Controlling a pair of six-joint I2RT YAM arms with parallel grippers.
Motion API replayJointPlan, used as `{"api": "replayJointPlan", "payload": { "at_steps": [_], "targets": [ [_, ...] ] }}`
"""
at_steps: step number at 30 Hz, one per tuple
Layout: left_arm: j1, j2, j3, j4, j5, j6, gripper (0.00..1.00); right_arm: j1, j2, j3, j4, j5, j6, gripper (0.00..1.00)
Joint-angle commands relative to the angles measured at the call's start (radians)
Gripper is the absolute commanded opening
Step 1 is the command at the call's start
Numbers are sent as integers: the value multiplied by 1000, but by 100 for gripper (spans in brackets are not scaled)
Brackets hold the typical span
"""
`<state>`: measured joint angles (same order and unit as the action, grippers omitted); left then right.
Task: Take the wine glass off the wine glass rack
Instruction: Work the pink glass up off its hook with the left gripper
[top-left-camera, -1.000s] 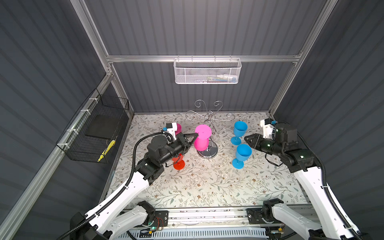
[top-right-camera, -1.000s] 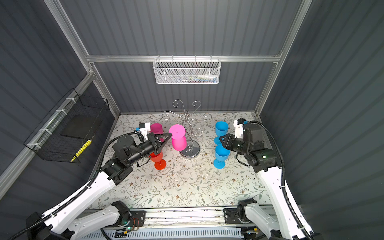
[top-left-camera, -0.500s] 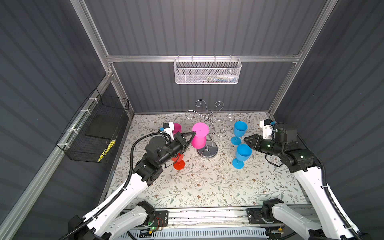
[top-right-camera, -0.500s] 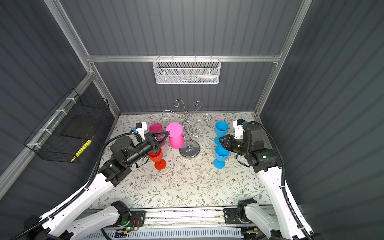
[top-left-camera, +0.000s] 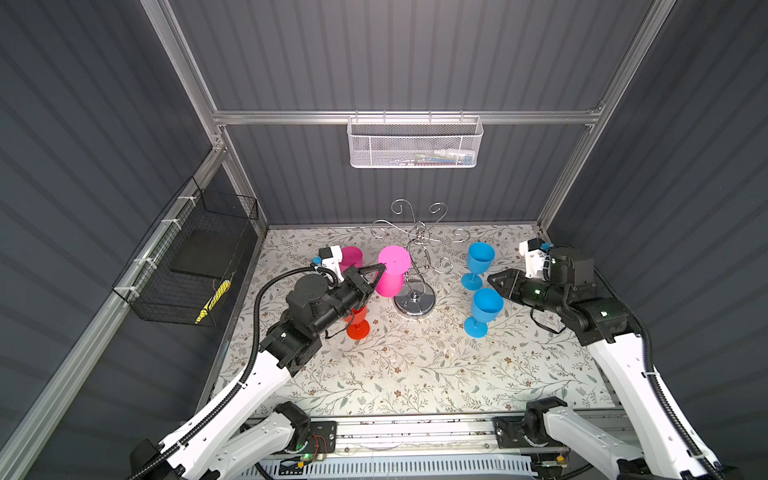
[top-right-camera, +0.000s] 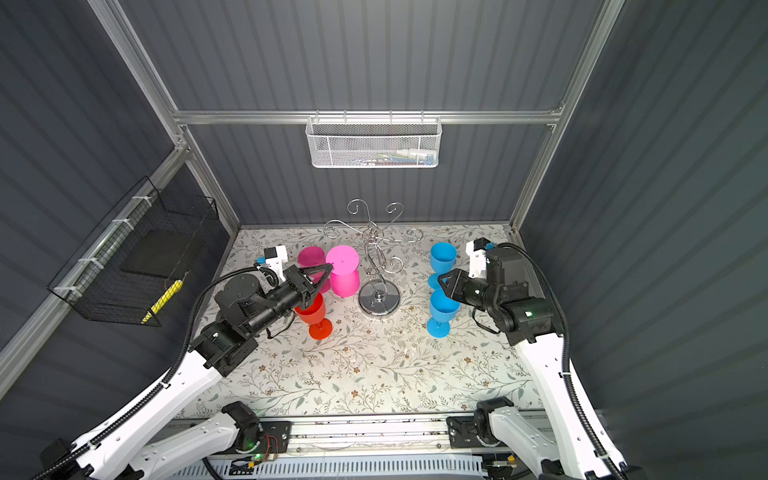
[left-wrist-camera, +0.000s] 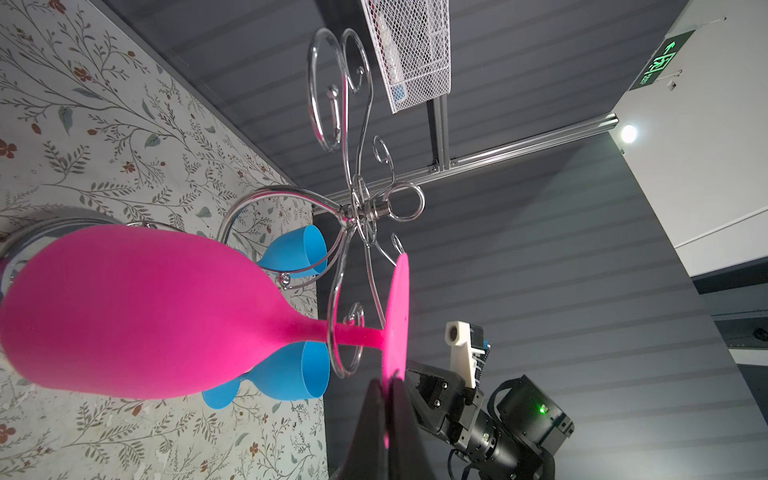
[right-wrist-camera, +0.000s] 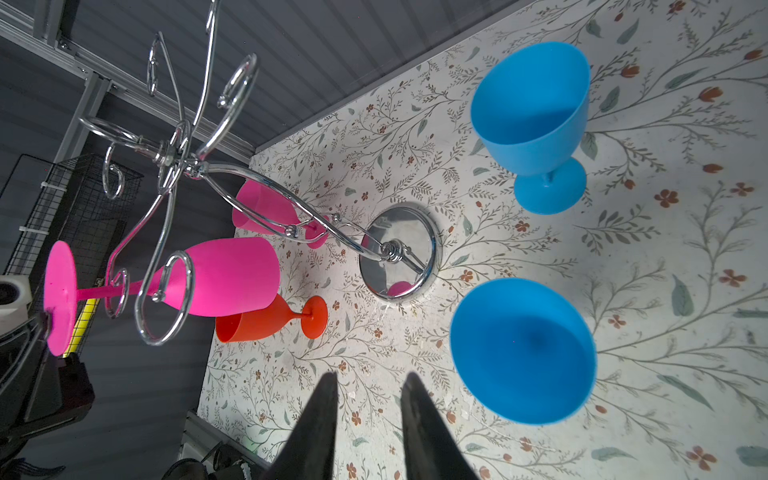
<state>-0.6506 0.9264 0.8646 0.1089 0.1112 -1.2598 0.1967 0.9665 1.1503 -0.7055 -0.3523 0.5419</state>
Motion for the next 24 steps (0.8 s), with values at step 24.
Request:
{"api": "replayJointPlan", "payload": {
  "at_steps": [24],
  "targets": [
    [8,188,182,23,139,108,0,-6,-31,-13,-13,-5,3,30]
  ]
}}
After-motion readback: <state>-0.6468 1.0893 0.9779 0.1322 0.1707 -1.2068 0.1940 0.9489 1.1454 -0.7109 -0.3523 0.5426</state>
